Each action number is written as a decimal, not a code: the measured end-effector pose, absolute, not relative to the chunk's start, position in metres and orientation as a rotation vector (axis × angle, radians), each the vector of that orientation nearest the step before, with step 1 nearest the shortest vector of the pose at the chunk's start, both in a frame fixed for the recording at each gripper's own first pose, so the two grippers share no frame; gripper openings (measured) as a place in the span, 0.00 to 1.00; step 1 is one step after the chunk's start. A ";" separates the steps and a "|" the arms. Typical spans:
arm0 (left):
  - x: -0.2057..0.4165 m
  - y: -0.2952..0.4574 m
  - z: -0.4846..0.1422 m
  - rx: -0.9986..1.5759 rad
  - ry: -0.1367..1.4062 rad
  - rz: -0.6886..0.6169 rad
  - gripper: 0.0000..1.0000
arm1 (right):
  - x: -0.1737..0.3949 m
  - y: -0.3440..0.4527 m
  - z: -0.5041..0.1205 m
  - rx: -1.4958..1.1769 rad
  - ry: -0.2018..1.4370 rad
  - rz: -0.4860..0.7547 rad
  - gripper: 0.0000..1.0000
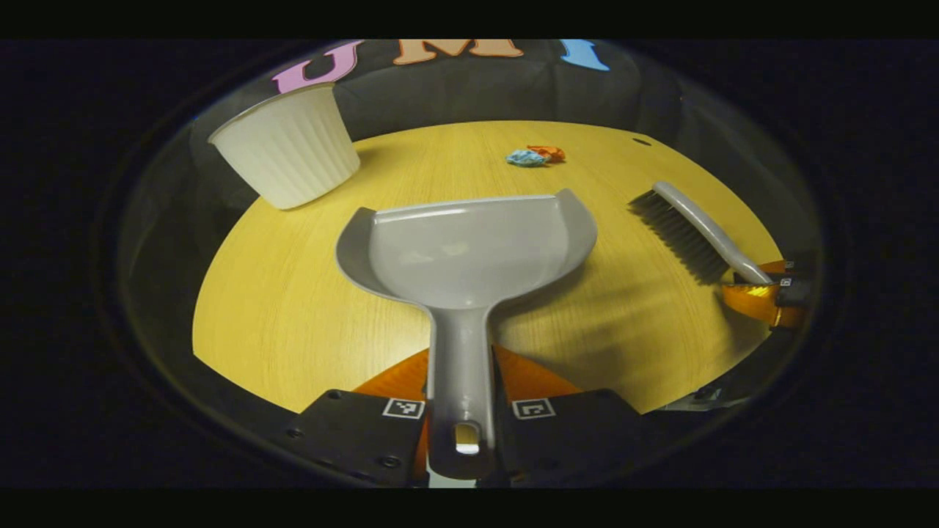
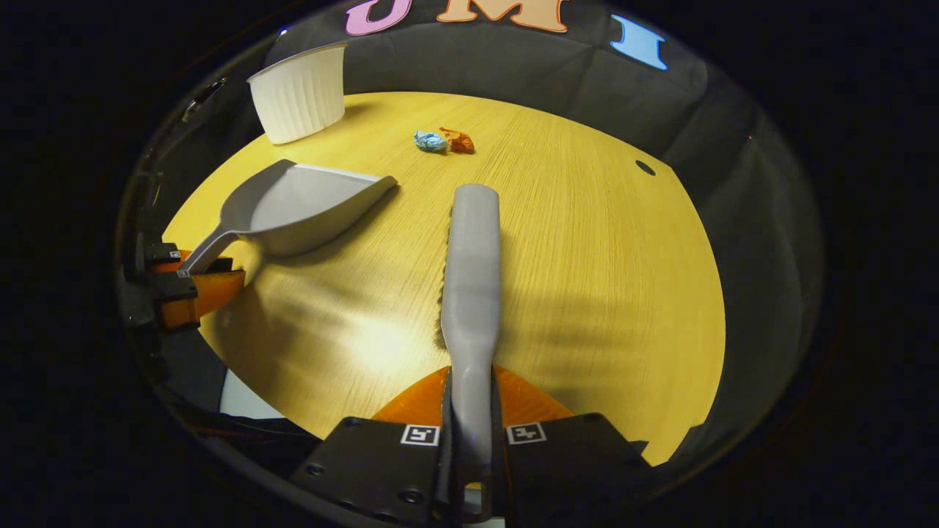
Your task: Pick up the small broom and dustpan from the desktop, sweep the trash into the dustpan with the broom, and then empty the trash into the garbage bin.
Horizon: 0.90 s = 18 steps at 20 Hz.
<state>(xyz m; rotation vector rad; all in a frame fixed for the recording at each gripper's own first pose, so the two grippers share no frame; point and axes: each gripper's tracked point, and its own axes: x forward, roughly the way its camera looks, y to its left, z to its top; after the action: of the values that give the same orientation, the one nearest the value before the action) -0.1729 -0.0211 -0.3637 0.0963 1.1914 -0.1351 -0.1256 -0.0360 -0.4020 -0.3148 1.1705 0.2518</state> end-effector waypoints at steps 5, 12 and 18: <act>-0.149 -0.026 -0.345 0.107 1.116 -0.119 0.27 | -0.093 -0.058 -0.373 -0.326 1.095 0.319 0.15; -0.108 -0.037 -0.348 0.221 1.070 -0.230 0.28 | 0.007 -0.065 -0.348 -0.397 1.006 0.339 0.15; -0.096 -0.033 -0.369 0.288 1.097 -0.383 0.28 | 0.084 -0.035 -0.376 -0.407 1.038 0.336 0.15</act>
<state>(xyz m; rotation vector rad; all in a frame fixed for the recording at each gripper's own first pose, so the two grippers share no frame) -0.0956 -0.0329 -0.3692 0.2876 1.0968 -0.3827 0.0842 -0.0355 -0.3757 -0.4065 1.0378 0.3358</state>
